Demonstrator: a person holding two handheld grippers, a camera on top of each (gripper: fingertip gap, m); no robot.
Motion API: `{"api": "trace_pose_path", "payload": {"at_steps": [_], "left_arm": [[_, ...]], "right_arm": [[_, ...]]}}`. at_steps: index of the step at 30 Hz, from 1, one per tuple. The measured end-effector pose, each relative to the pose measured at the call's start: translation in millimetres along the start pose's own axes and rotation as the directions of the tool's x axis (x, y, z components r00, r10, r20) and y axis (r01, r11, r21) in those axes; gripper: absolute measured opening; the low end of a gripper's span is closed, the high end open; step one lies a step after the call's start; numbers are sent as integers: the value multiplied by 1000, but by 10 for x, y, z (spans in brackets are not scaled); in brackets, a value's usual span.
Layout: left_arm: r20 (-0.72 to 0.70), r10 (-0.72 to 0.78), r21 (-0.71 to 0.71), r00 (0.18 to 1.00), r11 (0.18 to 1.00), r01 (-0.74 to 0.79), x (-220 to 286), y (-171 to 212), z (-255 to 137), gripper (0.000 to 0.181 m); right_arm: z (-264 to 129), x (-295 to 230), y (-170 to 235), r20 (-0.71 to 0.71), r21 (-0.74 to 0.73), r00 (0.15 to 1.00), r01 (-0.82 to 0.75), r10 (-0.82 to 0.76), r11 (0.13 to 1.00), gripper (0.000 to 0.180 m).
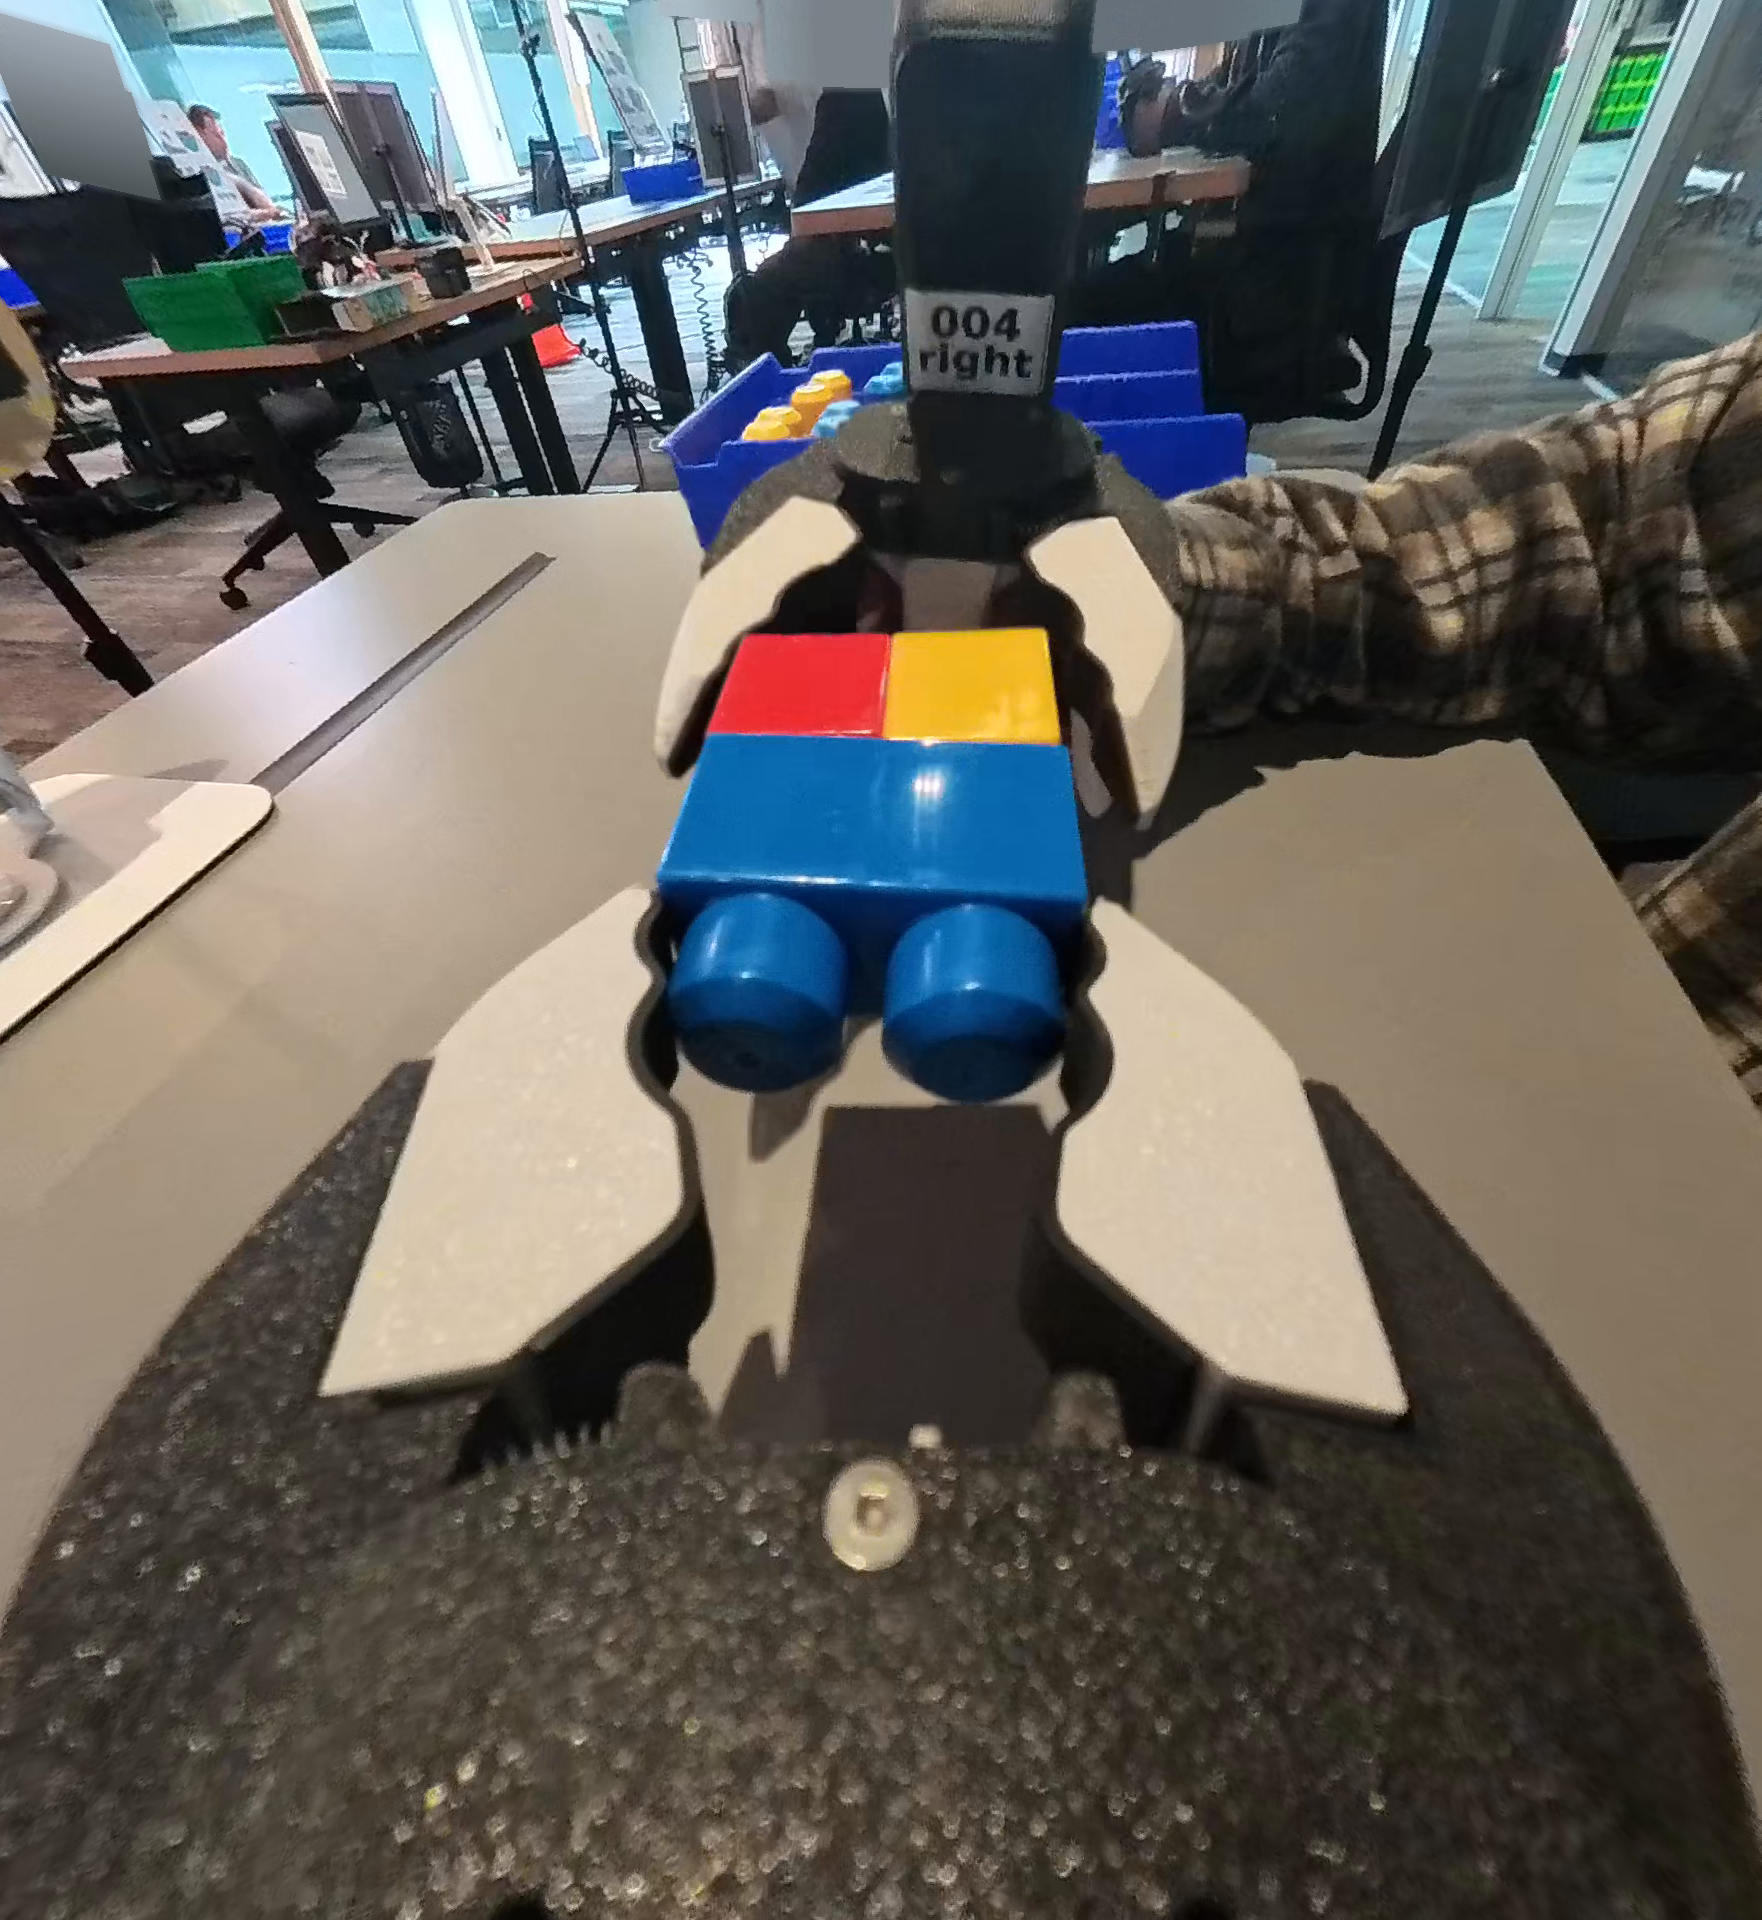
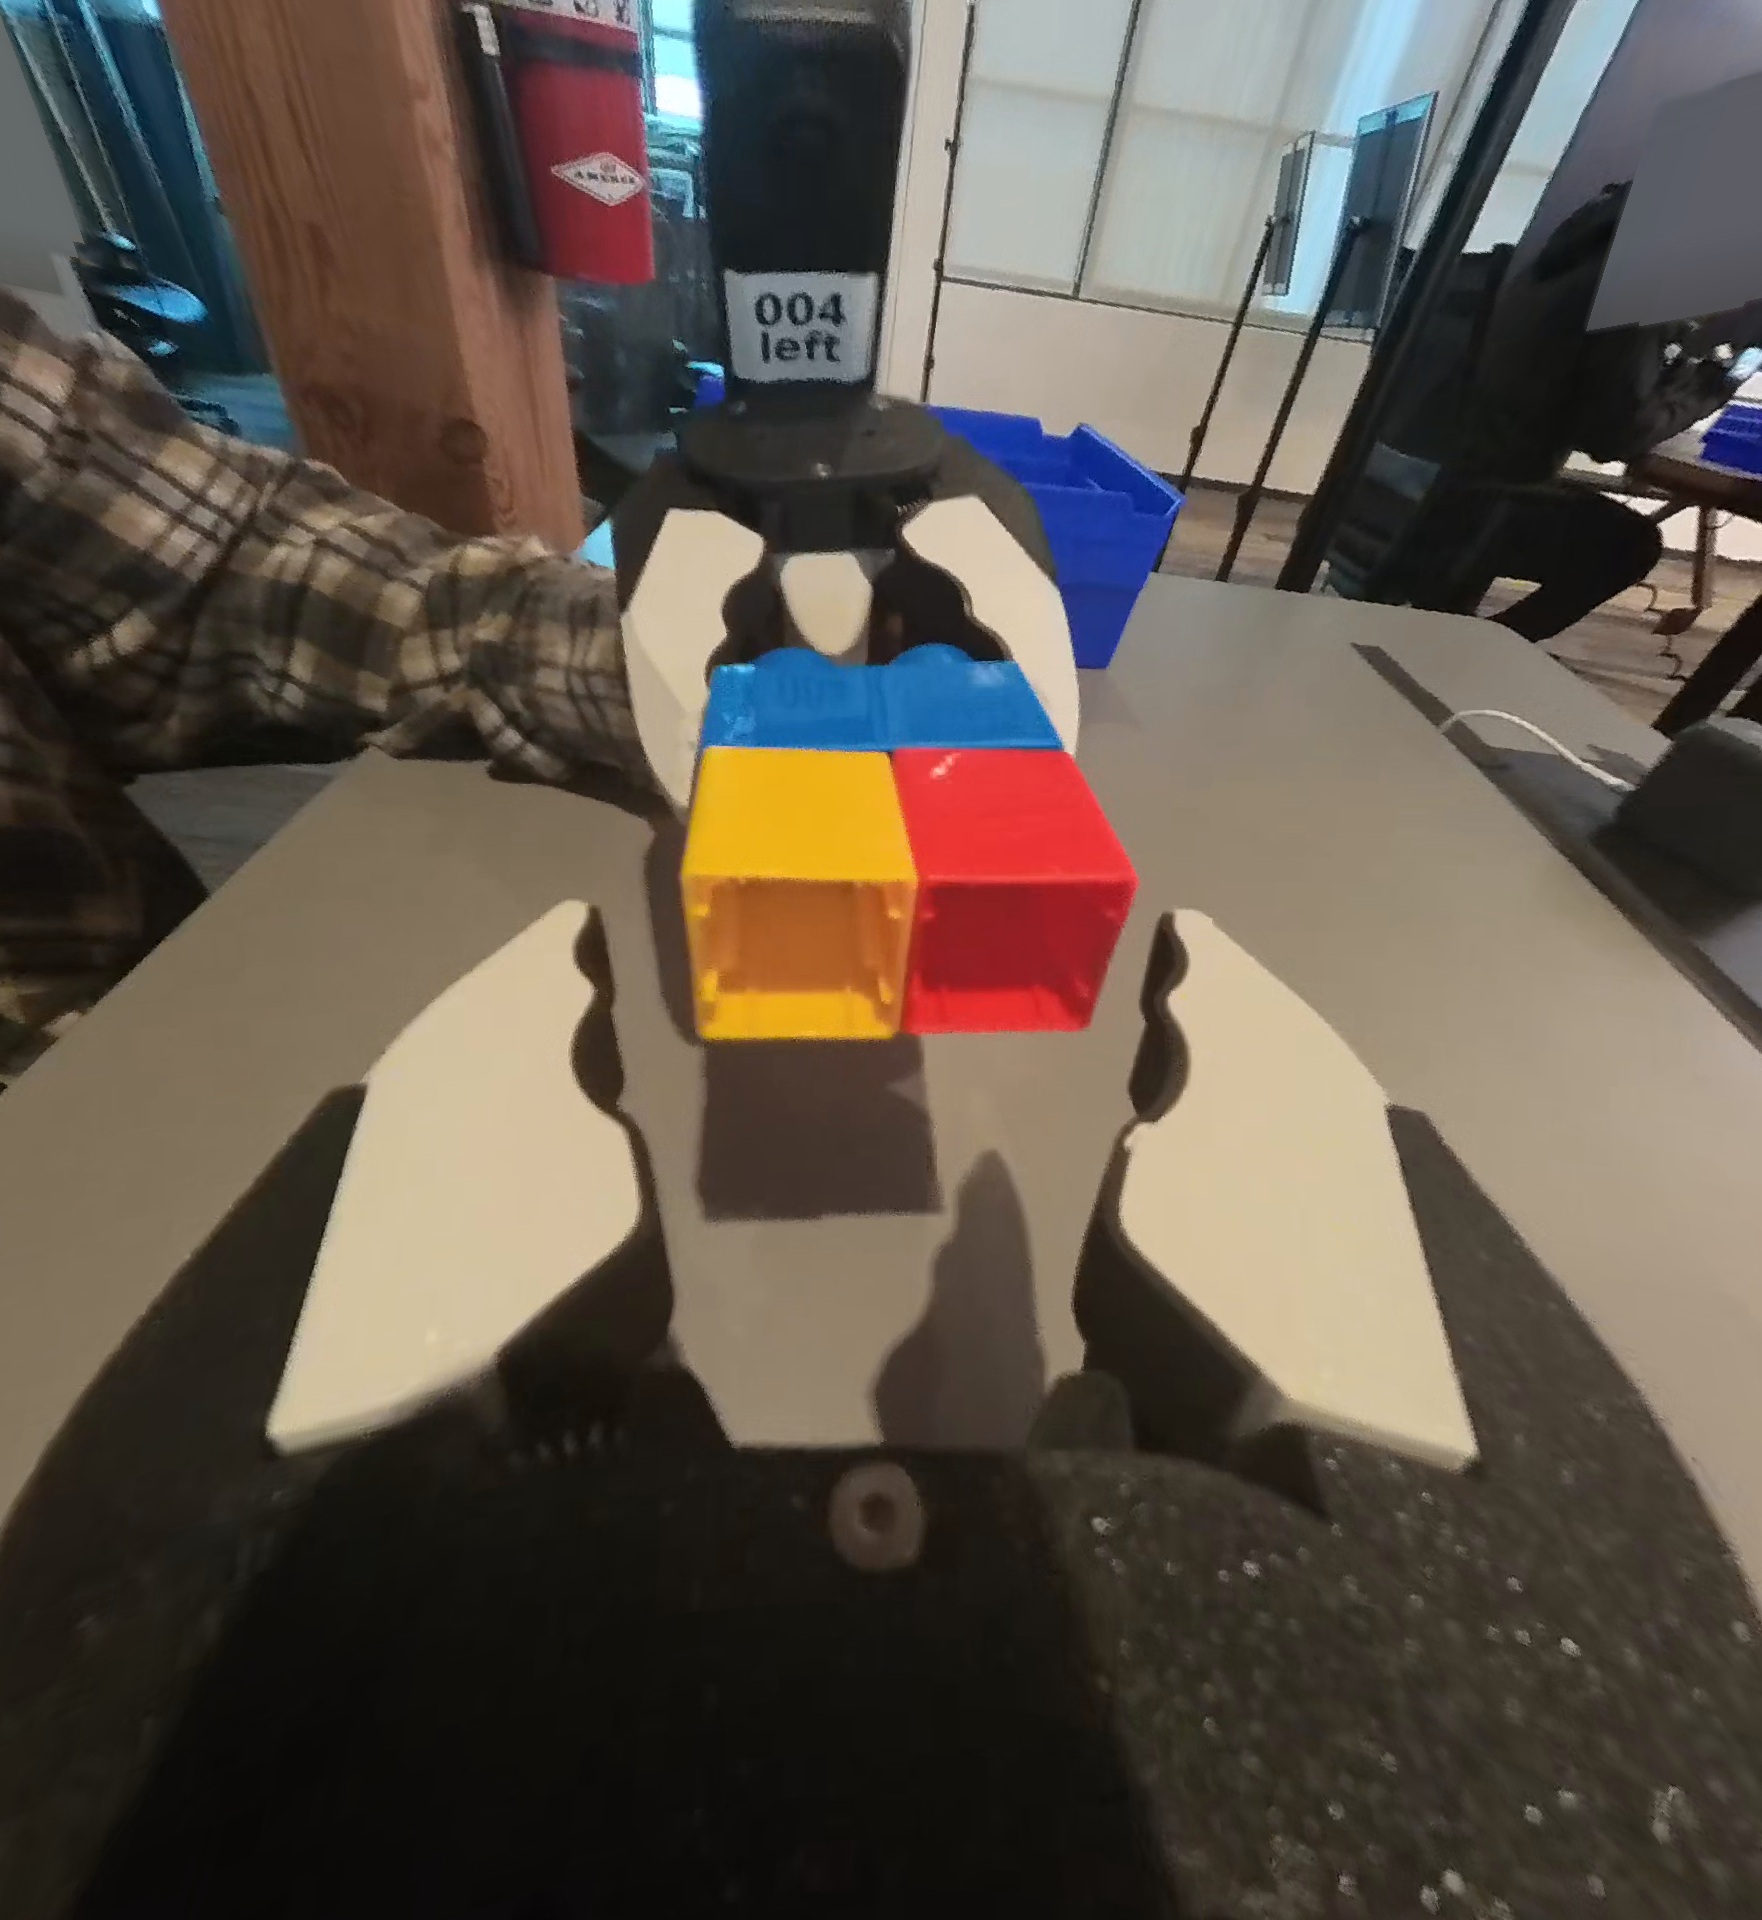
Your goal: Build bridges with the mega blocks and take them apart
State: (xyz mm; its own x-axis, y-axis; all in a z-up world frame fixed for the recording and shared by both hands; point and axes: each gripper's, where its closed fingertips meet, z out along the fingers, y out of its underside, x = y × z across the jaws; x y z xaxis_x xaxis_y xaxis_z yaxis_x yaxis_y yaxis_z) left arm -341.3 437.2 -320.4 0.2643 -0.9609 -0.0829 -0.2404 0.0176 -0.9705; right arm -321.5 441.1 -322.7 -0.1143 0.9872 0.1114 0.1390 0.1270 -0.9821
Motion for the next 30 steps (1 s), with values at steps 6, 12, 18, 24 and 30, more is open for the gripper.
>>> {"api": "trace_pose_path", "payload": {"at_steps": [6,12,18,24,30], "left_arm": [[-28,-36,19,999,999,37,44,-25,31,73],[-55,-109,152,993,981,116,23,-214,-28,74],[-25,-307,296,952,907,300,-218,-343,-139,100],[-240,-693,382,680,577,722,-476,-426,-198,107],[-357,-859,62,368,371,927,-374,-367,75,104]], "right_arm": [[47,-14,-97,43,64,994,-102,99,993,78],[64,-4,-120,48,125,991,-128,123,984,76],[72,130,-136,-47,182,991,-113,124,977,75],[-81,354,-221,-280,173,958,111,-59,979,76],[-85,376,-130,-316,62,917,275,-243,959,76]]}}
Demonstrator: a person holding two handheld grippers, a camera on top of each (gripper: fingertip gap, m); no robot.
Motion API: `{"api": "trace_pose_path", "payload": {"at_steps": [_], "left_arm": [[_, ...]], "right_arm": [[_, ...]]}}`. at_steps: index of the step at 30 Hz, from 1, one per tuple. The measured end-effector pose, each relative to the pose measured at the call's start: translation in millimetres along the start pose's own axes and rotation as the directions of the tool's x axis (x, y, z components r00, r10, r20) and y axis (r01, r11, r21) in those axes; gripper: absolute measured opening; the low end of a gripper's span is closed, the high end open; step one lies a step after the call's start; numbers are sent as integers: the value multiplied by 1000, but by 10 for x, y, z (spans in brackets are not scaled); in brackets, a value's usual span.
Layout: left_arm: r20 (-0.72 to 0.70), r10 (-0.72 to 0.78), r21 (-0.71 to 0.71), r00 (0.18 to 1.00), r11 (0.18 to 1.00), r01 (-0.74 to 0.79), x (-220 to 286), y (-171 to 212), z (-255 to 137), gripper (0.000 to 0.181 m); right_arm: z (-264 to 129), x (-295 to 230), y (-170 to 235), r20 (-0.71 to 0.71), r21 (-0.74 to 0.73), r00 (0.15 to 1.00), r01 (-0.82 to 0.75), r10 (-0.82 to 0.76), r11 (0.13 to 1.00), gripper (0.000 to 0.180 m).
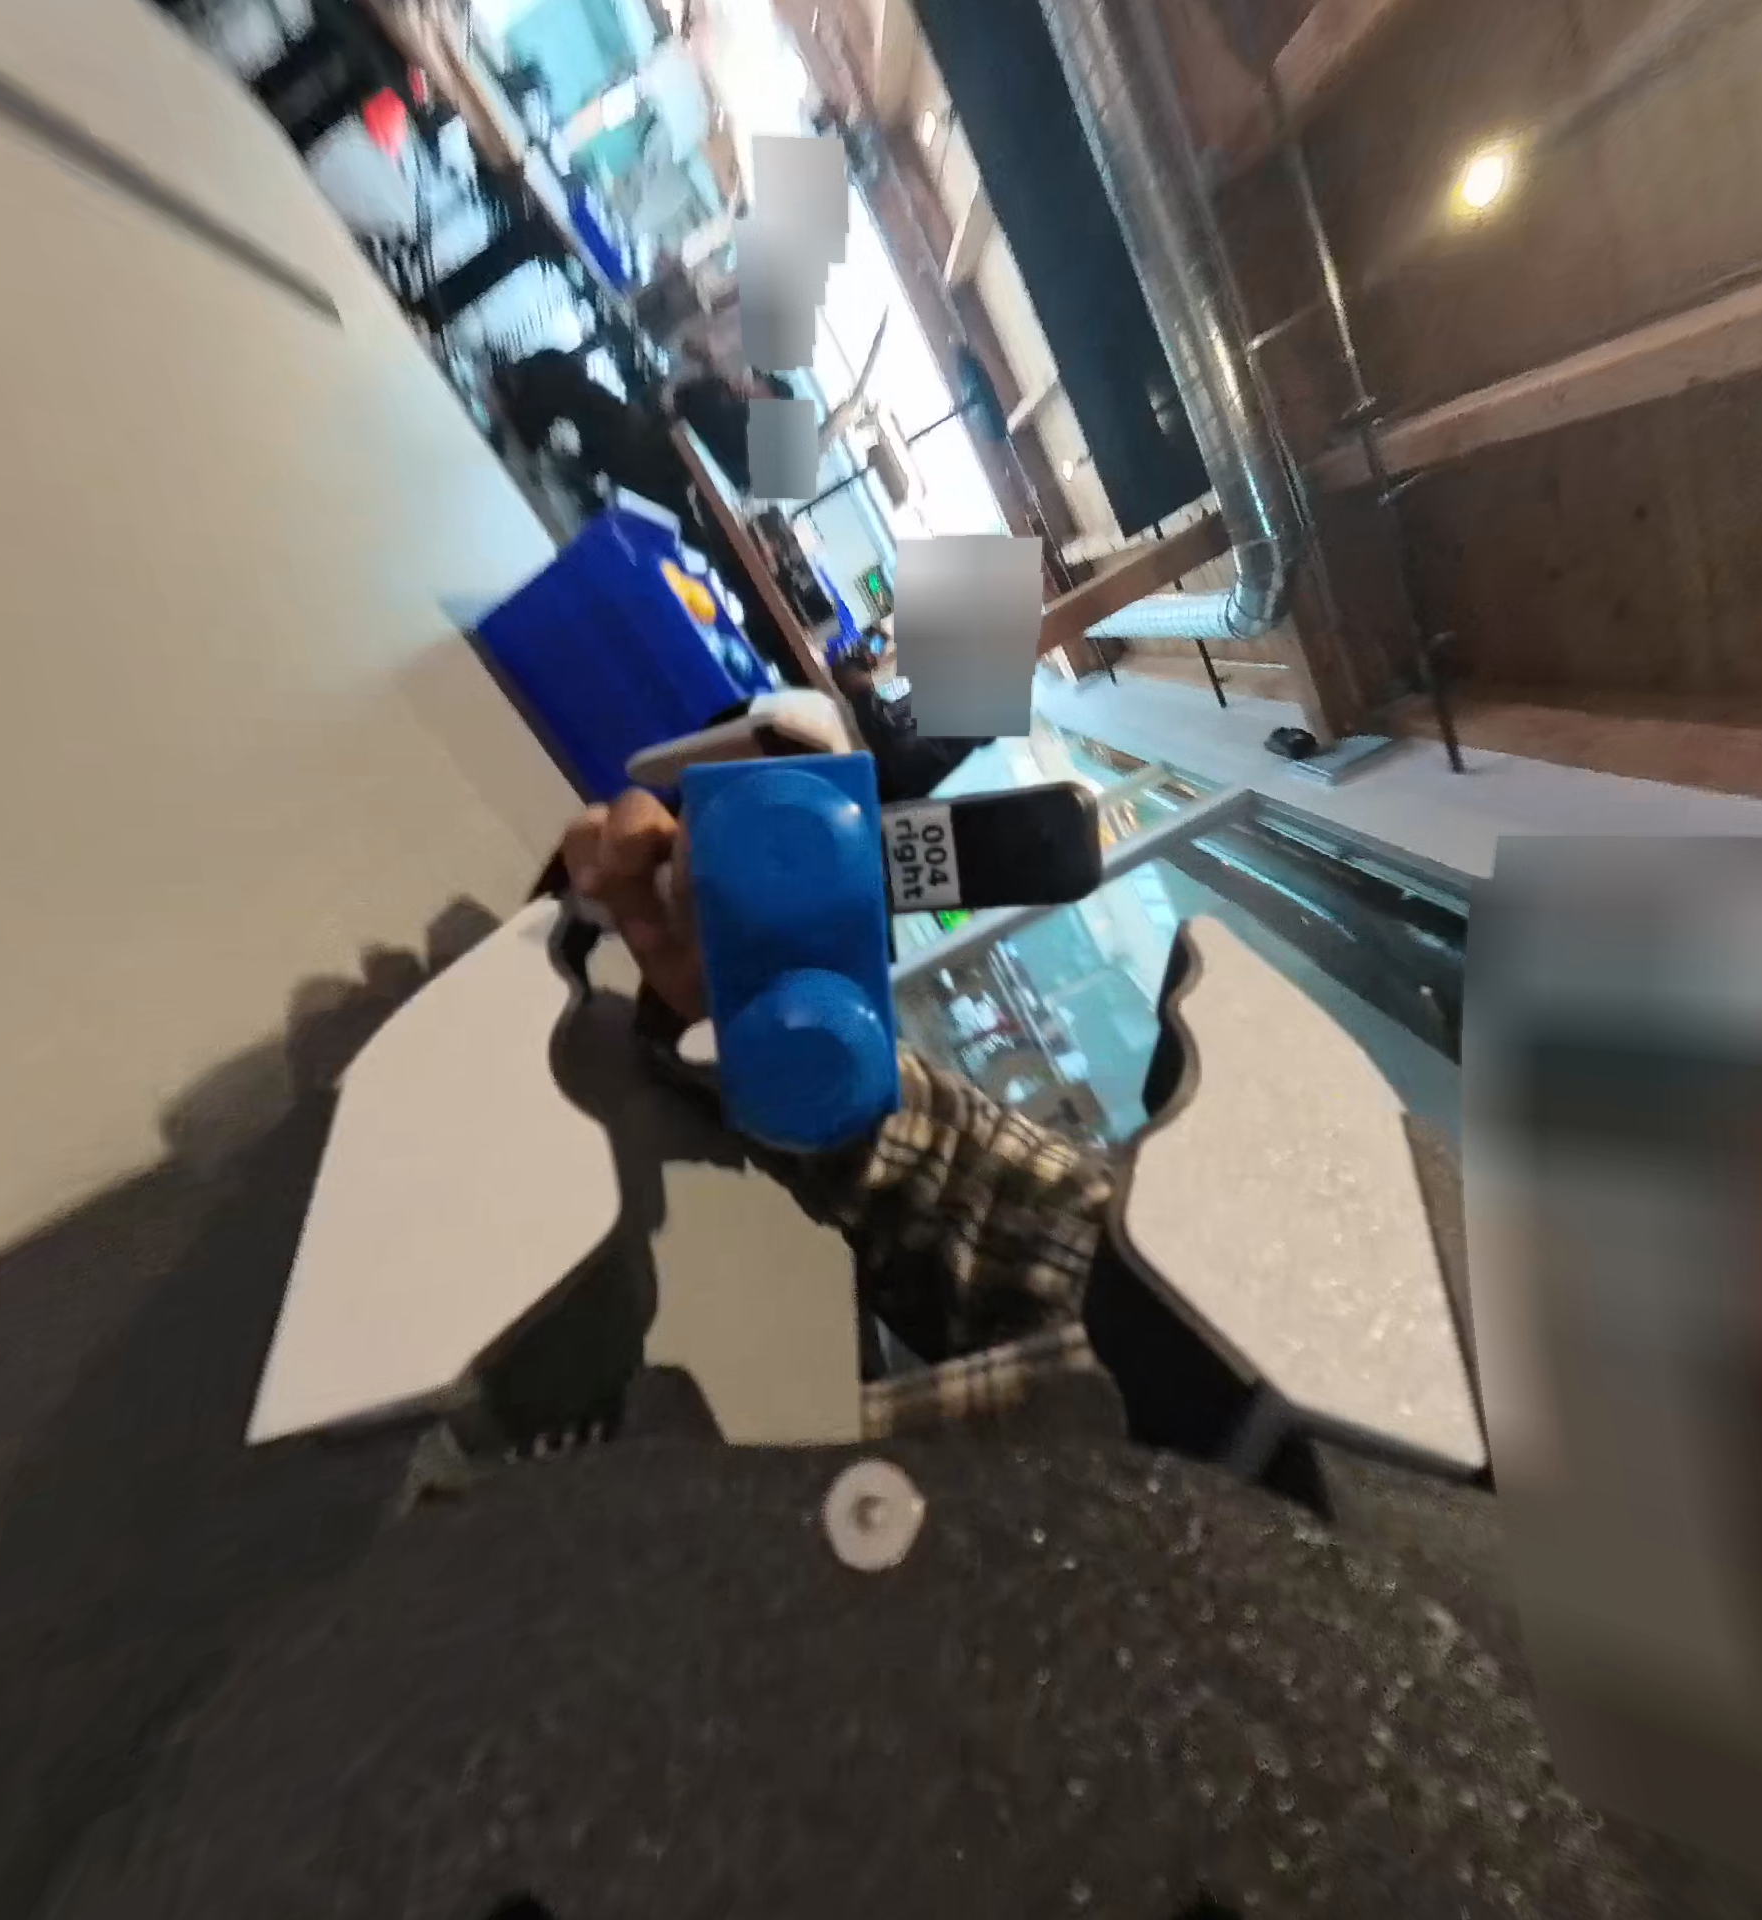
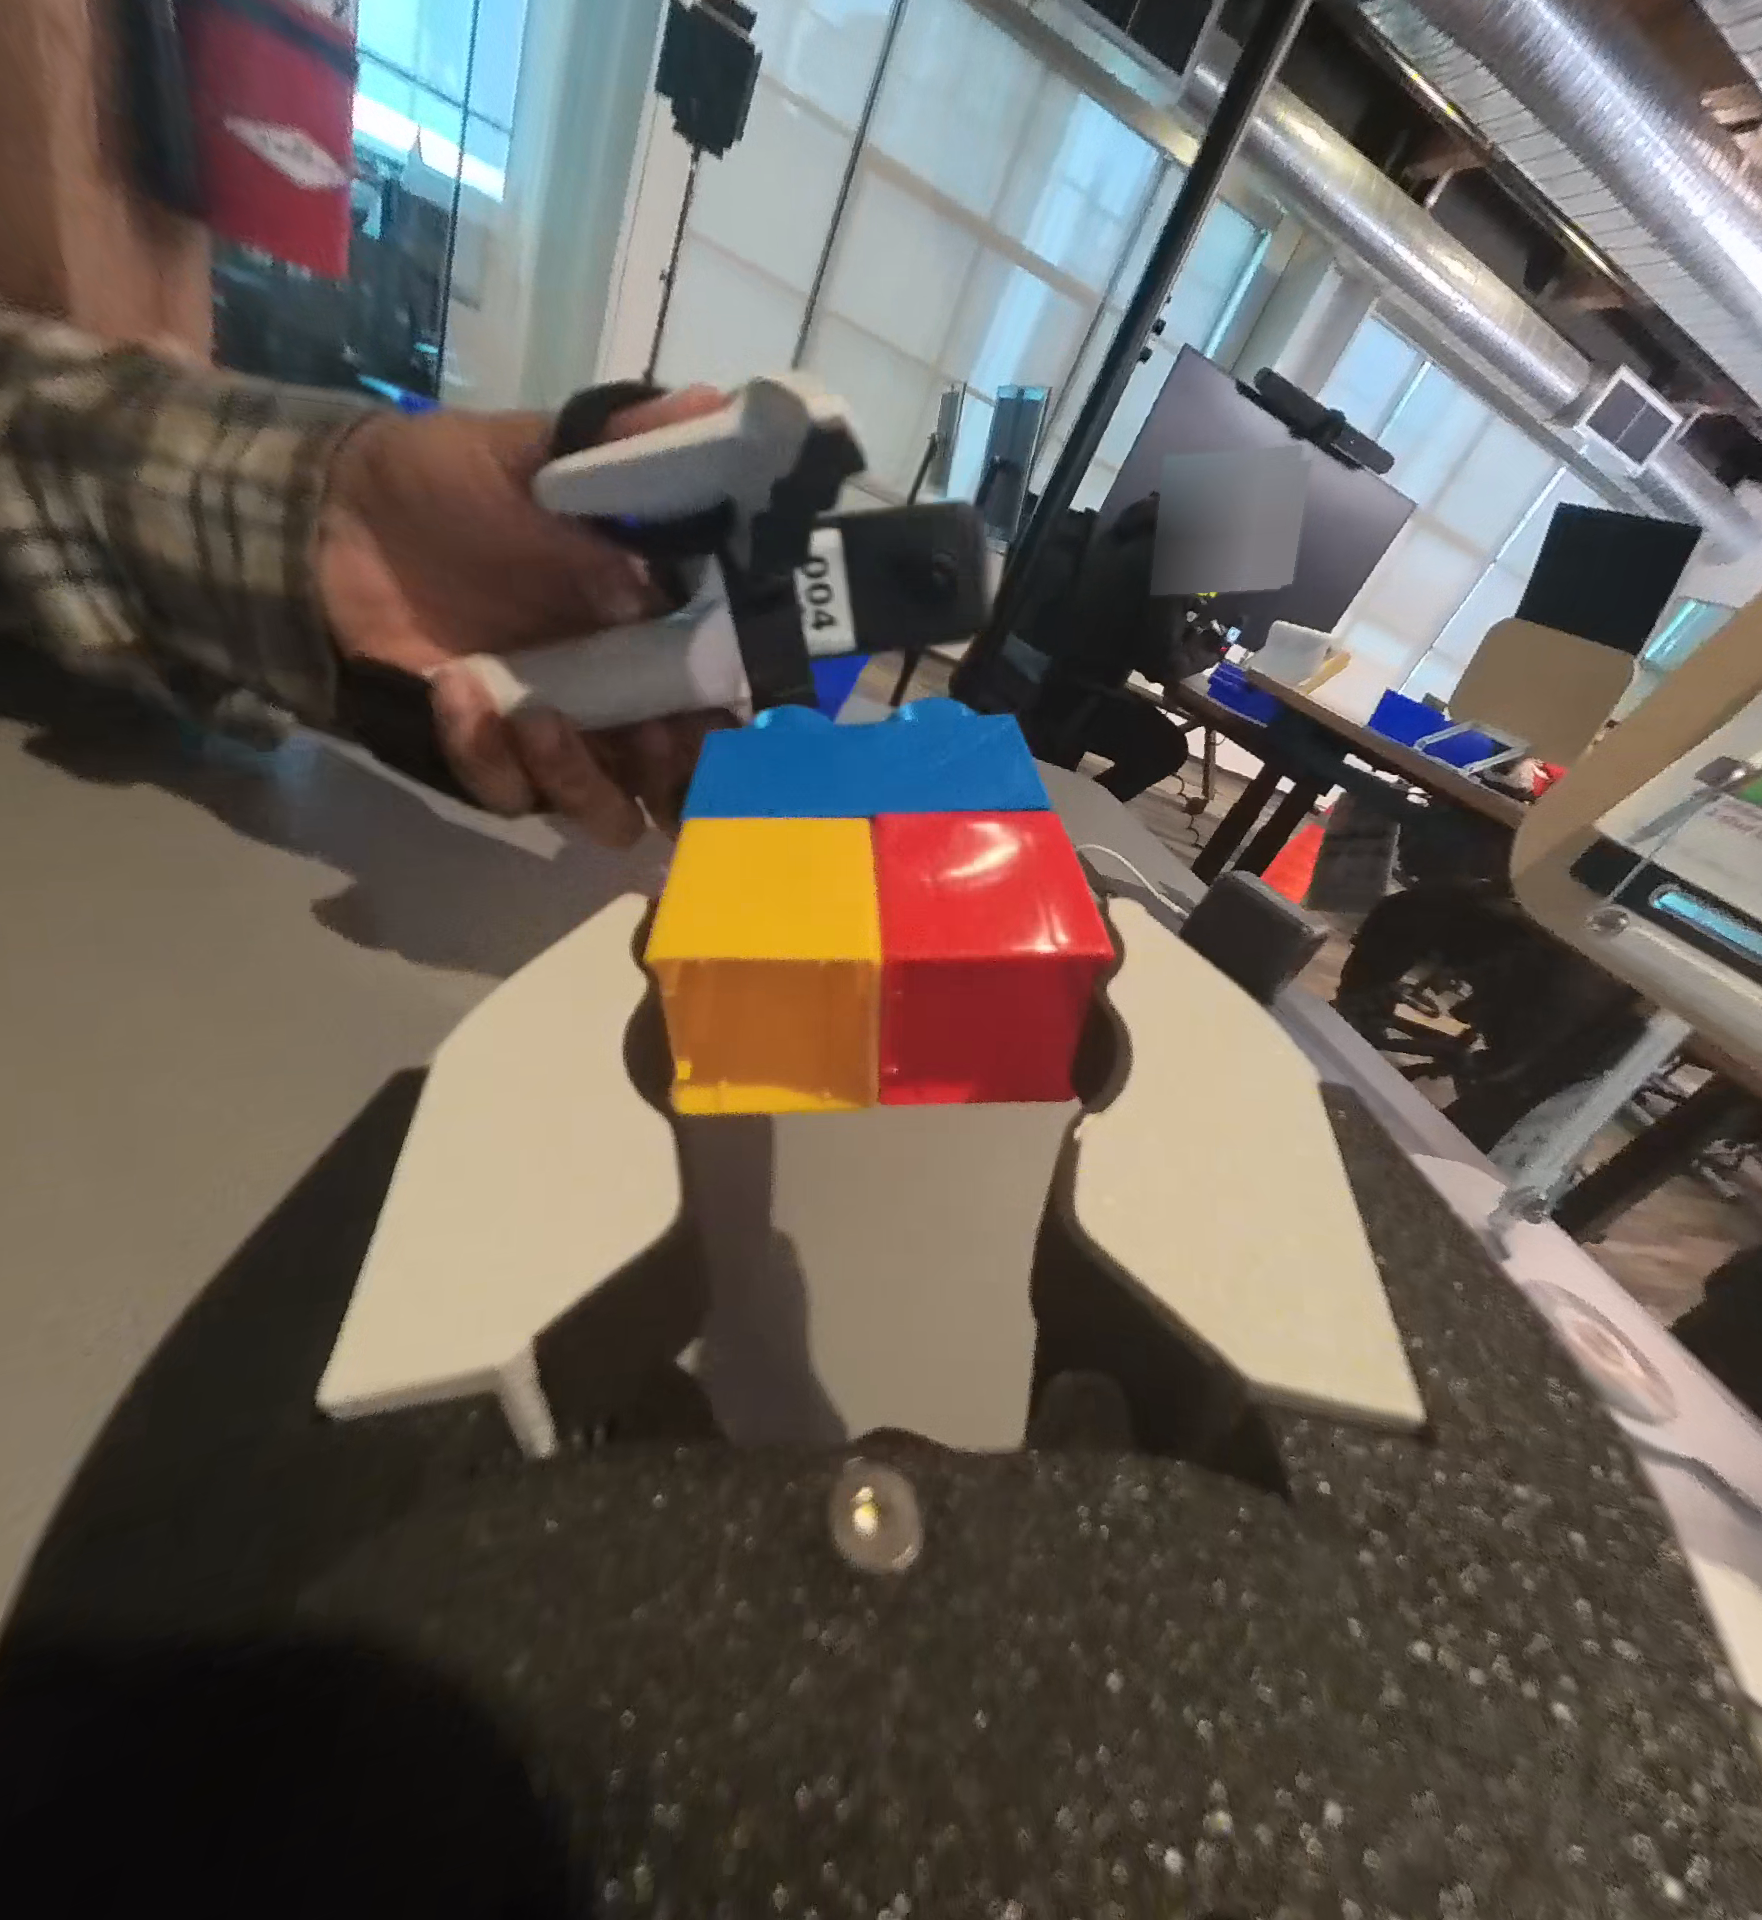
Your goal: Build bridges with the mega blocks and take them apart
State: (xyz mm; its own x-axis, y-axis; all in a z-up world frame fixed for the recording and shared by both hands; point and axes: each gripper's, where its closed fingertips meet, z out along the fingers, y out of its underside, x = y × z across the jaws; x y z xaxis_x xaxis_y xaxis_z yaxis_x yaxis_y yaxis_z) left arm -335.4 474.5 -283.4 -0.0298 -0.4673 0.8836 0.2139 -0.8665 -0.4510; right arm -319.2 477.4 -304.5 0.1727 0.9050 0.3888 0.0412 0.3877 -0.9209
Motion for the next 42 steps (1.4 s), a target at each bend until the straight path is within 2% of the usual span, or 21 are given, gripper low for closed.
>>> {"api": "trace_pose_path", "payload": {"at_steps": [3,5,6,8,9,13,15,17,19,22,25,28,30,31,32,35,36,37,38,40,42], "left_arm": [[46,-91,-129,995,987,96,-93,156,100,103],[34,-109,-149,993,982,113,-75,189,146,95],[21,-102,-153,995,983,104,-54,190,161,87],[14,-53,-178,998,983,55,-44,214,178,48],[25,-23,-185,999,982,27,-57,222,181,37],[104,162,-249,981,959,-132,-85,232,134,36],[176,285,-317,942,923,-220,-114,212,57,37],[225,420,-412,879,859,-305,-125,194,-29,36],[238,557,-532,796,760,-373,-133,197,-99,36],[125,692,-678,711,583,-448,-41,298,-75,37],[44,777,-788,628,413,-456,-22,389,-28,37],[10,783,-826,622,357,-437,-2,471,62,36],[-8,771,-826,637,354,-439,30,519,133,36],[-12,768,-823,641,357,-443,47,528,164,36],[-12,769,-820,640,359,-446,56,525,182,36],[-12,740,-788,672,406,-462,108,517,216,37],[-3,728,-753,686,449,-480,136,482,240,42],[18,717,-701,697,506,-503,157,412,266,64],[31,696,-633,717,569,-525,188,334,287,78],[3,624,-454,782,697,-555,298,212,322,79],[-40,559,-290,828,787,-545,358,129,340,75]], "right_arm": [[-14,6,-11,2,1,1000,27,-27,1000,76],[-19,10,-33,0,5,999,36,-36,999,76],[-17,-1,-41,3,5,999,41,-41,999,76],[-8,-15,-56,-5,2,998,69,-69,998,77],[-8,-22,-92,-8,14,997,76,-76,997,77],[-5,-44,-15,-3,-71,990,143,-143,987,77],[-35,-36,57,14,-143,996,93,-92,985,96],[-125,-62,74,60,-188,998,11,1,982,101],[-235,-67,17,103,-206,984,-125,148,971,103],[-341,-138,-132,223,-261,905,-303,363,917,96],[-343,-215,-210,289,-322,853,-340,434,884,87],[-294,-307,-205,315,-363,820,-361,477,859,81],[-245,-323,-170,296,-371,808,-394,509,841,74],[-237,-347,-136,297,-384,799,-401,522,832,62],[-254,-411,-152,340,-383,776,-402,531,832,36],[-260,-429,-181,339,-331,767,-445,545,832,35],[-268,-427,-200,342,-301,761,-467,551,831,36],[-274,-399,-234,339,-252,754,-504,563,826,36],[-280,-347,-278,332,-186,738,-559,587,808,36],[-307,-232,-353,333,-57,680,-677,653,734,35],[-334,-127,-363,322,50,640,-748,698,662,35]]}}
